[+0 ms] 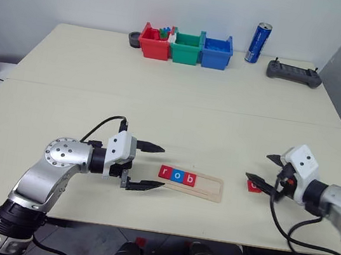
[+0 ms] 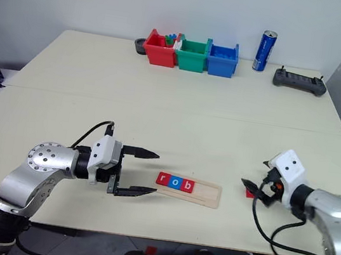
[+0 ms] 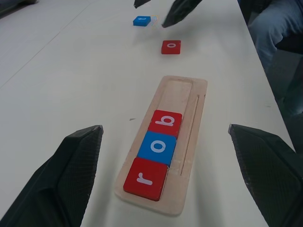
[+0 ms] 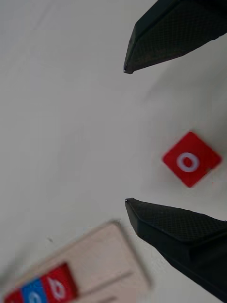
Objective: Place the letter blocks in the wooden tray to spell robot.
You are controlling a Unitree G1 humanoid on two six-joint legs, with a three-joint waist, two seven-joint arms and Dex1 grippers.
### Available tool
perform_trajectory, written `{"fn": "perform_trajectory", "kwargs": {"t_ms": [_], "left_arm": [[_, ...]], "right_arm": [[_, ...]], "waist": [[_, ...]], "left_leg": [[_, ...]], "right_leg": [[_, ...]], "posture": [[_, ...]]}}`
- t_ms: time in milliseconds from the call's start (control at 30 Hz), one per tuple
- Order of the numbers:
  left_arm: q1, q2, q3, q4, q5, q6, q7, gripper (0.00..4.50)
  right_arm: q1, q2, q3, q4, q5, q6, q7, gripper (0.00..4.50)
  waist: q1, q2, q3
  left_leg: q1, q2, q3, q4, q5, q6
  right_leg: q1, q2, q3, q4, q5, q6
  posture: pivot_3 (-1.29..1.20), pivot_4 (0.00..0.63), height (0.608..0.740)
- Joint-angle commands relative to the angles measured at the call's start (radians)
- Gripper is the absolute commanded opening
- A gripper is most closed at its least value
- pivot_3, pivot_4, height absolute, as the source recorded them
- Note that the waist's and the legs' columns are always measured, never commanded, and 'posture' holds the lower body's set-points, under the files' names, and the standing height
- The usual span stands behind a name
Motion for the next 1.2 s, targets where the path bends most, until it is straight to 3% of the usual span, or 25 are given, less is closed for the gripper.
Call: {"fn": "perform_trajectory", "kwargs": {"t_ms": [33, 233, 433, 533, 767, 1033, 1200], "left_arm": [[-0.001, -0.003, 0.008, -0.017, 0.000, -0.027, 0.002, 4.50], [0.015, 0.000, 0.012, -0.029, 0.002, -0.031, 0.006, 4.50], [0.029, 0.005, 0.021, -0.049, -0.001, -0.024, 0.013, 4.50], [0.030, 0.005, 0.023, -0.047, -0.001, -0.026, 0.016, 4.50], [0.040, 0.008, 0.027, -0.021, 0.003, -0.052, 0.010, 4.50], [0.053, 0.003, 0.023, 0.038, 0.017, -0.114, -0.007, 4.50], [0.056, -0.004, 0.014, 0.053, 0.019, -0.137, -0.008, 4.50]], "right_arm": [[-0.048, -0.058, 0.095, 0.112, -0.028, -0.155, 0.156, 4.48], [-0.174, -0.045, 0.211, 0.304, -0.080, -0.266, 0.229, 4.48], [-0.231, -0.053, 0.277, 0.397, -0.098, -0.243, 0.299, 4.48], [-0.245, -0.057, 0.286, 0.425, -0.109, -0.247, 0.313, 3.88], [-0.241, -0.065, 0.292, 0.424, -0.122, -0.249, 0.329, 1.40], [-0.238, -0.053, 0.270, 0.332, -0.080, -0.195, 0.315, 1.37], [-0.210, -0.003, 0.276, 0.367, -0.126, -0.240, 0.232, 1.37]], "waist": [[-0.003, 0.000, 0.000], [-0.003, 0.000, 0.000], [0.001, -0.001, 0.000], [0.001, -0.001, 0.000], [0.002, -0.001, 0.000], [0.002, -0.001, 0.000], [0.001, -0.001, 0.000]], "left_leg": [[0.000, 0.000, 0.000, 0.000, 0.000, 0.000], [0.000, 0.000, 0.001, 0.001, 0.000, 0.000], [0.000, 0.000, 0.000, 0.001, 0.000, 0.000], [0.000, -0.001, 0.000, 0.001, 0.000, 0.000], [0.000, -0.001, 0.000, 0.001, 0.000, 0.000], [0.000, -0.001, 0.000, 0.001, 0.000, 0.000], [0.000, 0.000, 0.000, 0.001, 0.000, 0.000]], "right_leg": [[0.000, 0.000, 0.000, 0.000, 0.000, 0.000], [0.000, 0.000, 0.001, 0.001, 0.003, -0.004], [0.000, -0.001, 0.000, 0.001, 0.003, -0.005], [0.000, -0.001, 0.000, 0.001, 0.003, -0.005], [0.000, -0.001, 0.000, 0.001, 0.003, -0.005], [0.000, -0.001, 0.000, 0.001, 0.003, -0.005], [0.000, -0.001, 0.000, 0.001, 0.003, -0.005]], "posture": [[0.00, 0.150, 0.740], [0.00, 0.150, 0.740], [0.00, 0.150, 0.740], [0.00, 0.150, 0.740], [0.00, 0.150, 0.740], [0.00, 0.150, 0.740], [0.00, 0.150, 0.740]]}}
